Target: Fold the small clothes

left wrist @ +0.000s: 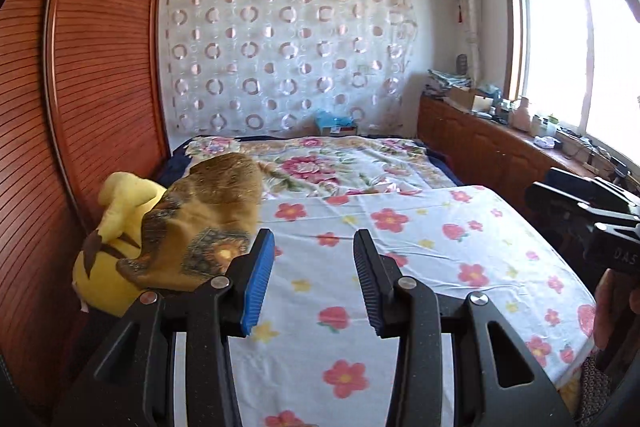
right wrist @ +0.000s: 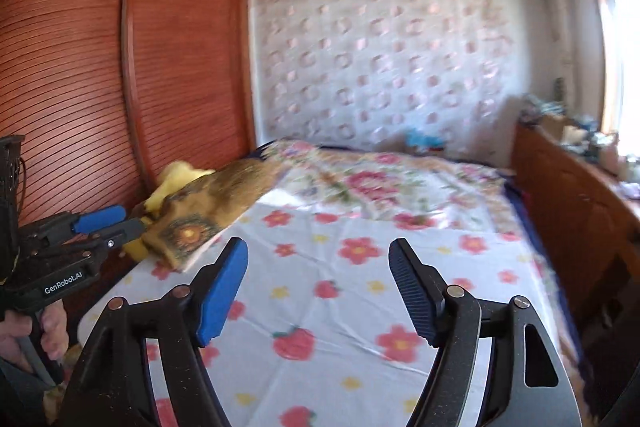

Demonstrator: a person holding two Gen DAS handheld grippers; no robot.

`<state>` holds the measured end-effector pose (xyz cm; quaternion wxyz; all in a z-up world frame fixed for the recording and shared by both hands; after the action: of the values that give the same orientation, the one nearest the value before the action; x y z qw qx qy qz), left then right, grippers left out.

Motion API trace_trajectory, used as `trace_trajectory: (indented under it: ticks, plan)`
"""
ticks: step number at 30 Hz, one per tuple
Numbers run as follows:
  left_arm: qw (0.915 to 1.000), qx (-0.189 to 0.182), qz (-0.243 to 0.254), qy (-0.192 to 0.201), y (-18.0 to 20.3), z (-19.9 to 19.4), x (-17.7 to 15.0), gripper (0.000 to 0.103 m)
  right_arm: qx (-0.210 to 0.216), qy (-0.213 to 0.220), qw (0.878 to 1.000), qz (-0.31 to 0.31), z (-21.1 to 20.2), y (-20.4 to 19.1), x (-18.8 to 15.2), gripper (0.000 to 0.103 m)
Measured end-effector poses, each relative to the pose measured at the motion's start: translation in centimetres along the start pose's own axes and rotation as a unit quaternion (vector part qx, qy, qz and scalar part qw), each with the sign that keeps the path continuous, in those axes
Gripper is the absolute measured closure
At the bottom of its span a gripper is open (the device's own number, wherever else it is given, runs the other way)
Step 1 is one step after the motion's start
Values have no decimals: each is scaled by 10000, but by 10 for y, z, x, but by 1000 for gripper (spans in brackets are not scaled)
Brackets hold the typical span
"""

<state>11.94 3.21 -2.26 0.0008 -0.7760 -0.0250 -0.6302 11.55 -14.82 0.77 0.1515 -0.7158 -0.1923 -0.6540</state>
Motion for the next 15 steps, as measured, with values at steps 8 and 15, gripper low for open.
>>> trace_trajectory:
  ticks: [8,15]
  plan:
    - [9997,-199,-28,97,29,-10,11,61,-526,208,9983,113,-49,5,1,28]
    - [9997,-187,43,116,34,-14,13,61,-633,185,9976,214,-35,-10,-10,28]
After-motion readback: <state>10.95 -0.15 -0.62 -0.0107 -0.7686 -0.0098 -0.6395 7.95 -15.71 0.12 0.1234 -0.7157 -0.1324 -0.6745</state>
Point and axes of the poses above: each gripper's, at about its wrist camera, not at the fingertips, and z roughly the way its jaws point, y to its right, x to its top, the point moved 7 cm from there along z, roughly the way its jaws point, and after that the axes turned 14 degrees about y, right-handed, at the moved point
